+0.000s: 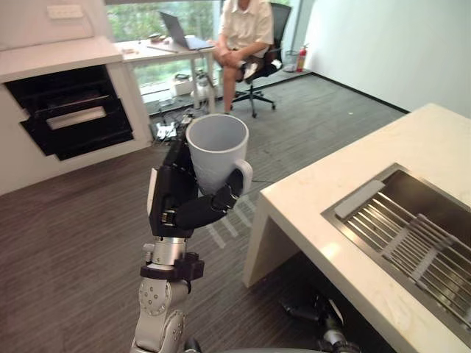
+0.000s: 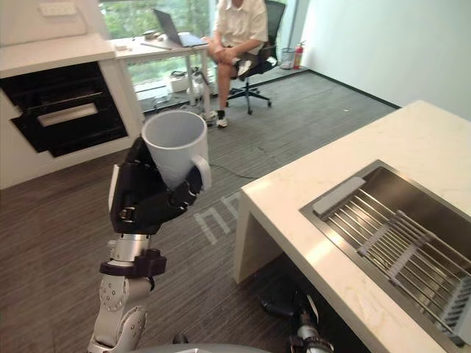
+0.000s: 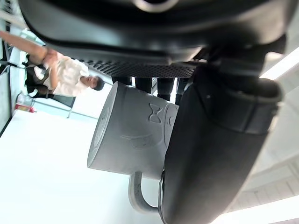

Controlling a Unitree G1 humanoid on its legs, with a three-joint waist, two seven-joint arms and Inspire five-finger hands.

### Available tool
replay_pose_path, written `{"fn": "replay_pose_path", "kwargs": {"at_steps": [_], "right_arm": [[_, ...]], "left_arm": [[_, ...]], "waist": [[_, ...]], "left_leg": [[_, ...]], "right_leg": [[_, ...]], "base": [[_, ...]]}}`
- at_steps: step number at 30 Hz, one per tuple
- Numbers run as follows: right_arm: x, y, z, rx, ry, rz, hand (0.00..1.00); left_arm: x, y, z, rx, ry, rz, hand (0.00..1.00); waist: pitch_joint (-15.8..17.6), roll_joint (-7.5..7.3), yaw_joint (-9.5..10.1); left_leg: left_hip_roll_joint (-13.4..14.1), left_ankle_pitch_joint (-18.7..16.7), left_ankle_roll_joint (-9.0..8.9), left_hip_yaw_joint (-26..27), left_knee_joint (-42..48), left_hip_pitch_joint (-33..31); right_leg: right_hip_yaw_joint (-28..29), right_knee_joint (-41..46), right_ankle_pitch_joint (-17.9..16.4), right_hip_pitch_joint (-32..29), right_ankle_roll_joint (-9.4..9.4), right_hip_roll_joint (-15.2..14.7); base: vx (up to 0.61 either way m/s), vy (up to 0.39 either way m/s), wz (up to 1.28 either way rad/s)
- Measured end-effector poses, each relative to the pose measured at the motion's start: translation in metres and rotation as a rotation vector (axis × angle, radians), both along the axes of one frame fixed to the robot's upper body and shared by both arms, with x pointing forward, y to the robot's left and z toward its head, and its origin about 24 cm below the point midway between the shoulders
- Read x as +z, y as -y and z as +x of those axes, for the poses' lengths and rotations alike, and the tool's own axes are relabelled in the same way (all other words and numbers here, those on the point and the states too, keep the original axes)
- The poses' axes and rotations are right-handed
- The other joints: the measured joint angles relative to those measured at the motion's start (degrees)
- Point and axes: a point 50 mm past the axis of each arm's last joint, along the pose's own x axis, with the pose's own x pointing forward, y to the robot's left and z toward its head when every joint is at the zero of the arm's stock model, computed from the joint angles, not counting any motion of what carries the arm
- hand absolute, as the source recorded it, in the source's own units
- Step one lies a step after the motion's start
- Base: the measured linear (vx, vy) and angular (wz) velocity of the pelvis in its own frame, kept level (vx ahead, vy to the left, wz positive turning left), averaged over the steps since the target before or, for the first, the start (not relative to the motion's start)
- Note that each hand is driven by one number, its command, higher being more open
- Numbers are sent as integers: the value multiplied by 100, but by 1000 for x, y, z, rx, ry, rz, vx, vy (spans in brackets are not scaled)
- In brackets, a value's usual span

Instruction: Walk over to the sink, pick up the cup, carry it to the dishwasher, place the cup inside the dishwasher, then close the dishwasher door

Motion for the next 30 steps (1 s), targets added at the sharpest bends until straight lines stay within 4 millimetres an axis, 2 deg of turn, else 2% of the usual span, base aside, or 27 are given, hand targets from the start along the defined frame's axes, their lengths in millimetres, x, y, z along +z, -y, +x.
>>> {"fn": "replay_pose_path", "kwargs": {"at_steps": [1,2,3,5,6,7,8,9,10,11,12,13,14,16,18,22,23,28,30], "right_arm": [[0,-1,2,-1,2,5,90],[-1,-2,1,-2,-1,8,90],[-1,-2,-1,-1,-7,9,90],[-3,-7,-6,4,-17,28,90],[-4,-12,-7,6,-17,39,90],[-4,-17,-8,8,-17,53,90],[-5,-25,-10,20,-16,72,90],[-3,-32,-9,36,-7,82,90],[-3,-33,-9,38,-4,83,90],[1,-37,-7,50,17,89,90],[4,-40,-6,70,41,88,90],[5,-42,-5,81,51,90,90],[6,-44,-3,99,60,90,90],[6,-44,-3,125,58,79,90],[10,-47,5,178,79,58,90],[16,-55,20,215,121,61,90],[8,-39,8,253,28,-12,90],[7,-40,7,252,26,-8,90],[7,-42,0,238,17,3,90]], "left_arm": [[0,6,0,-39,-1,11,30],[1,9,0,-55,4,12,30],[3,19,2,-98,8,5,30],[5,31,3,-156,10,7,30],[6,35,3,-174,12,8,30],[7,38,2,-188,14,4,30],[7,42,2,-193,11,-5,30],[9,45,3,-185,13,-5,30],[10,45,3,-183,13,-6,30],[11,45,4,-159,12,-7,30],[12,44,5,-139,9,-12,30],[12,44,6,-129,5,-16,30],[11,44,6,-115,-2,-13,30],[8,47,6,-122,-26,-9,30],[8,46,6,-115,-28,1,30],[9,34,7,-74,-29,11,30],[-1,14,5,-26,-77,44,30],[-2,13,5,-22,-82,42,30],[-5,12,2,-15,-100,34,30]], "waist": [[-4,-28,-43],[-2,-23,-51],[58,7,-57],[71,51,-56],[100,74,-61],[149,105,-134],[170,93,-239],[199,73,-266],[199,74,-264],[200,80,-261],[178,44,-261],[151,-14,-260],[101,-121,-270],[82,-3,-239],[22,105,-39],[24,70,55],[-25,238,21],[-26,242,5],[-68,260,-1]], "left_leg": [[-226,-9,21,-77,-173,123],[-302,-26,48,-138,-186,126],[-324,-105,162,-238,-128,113],[-381,-162,246,-415,-133,177],[-421,-167,271,-558,-197,271],[-434,-168,294,-729,-251,320],[-452,-164,303,-1022,-343,344],[-478,-161,304,-1226,-513,416],[-481,-161,303,-1245,-541,426],[-507,-152,296,-1340,-605,437],[-604,-139,286,-1398,-605,416],[-697,-138,286,-1418,-606,411],[-862,-126,299,-1459,-584,409],[-838,-48,303,-1468,-613,464],[-798,58,262,-1555,-638,445],[-733,135,212,-1632,-915,637],[-577,448,70,-1556,-1542,801],[-551,444,59,-1472,-1514,855],[-518,418,49,-1421,-1541,876]], "right_leg": [[24,22,16,128,-55,-150],[18,106,95,155,-59,-194],[102,559,207,45,-183,-278],[542,1444,440,-290,-531,-343],[867,1952,665,-475,-701,-344],[1260,2285,617,-695,-627,-212],[1664,2201,170,-731,-433,177],[2023,1861,-175,-823,-319,644],[2090,1767,-214,-827,-306,734],[2404,1281,-280,-830,-290,1039],[2590,786,-268,-817,-310,1187],[2616,560,-244,-811,-350,1176],[2638,353,-21,-766,-401,1106],[2337,193,10,-599,-380,1058],[2204,-52,96,-401,-406,1110],[2186,-192,189,-255,-408,1217],[2771,-722,430,-130,-565,1444],[2837,-768,439,-144,-573,1462],[2762,-829,451,-94,-584,1461]], "base": [[4,145,45],[22,184,61],[34,172,57],[24,168,52],[26,111,53],[37,98,93],[73,63,124],[87,41,106],[110,3,86],[82,-45,70],[84,-63,77],[99,-101,80],[136,-112,90],[163,-86,75],[214,-55,28],[146,-62,13],[37,-21,1],[0,0,-8],[17,-26,-11]]}}
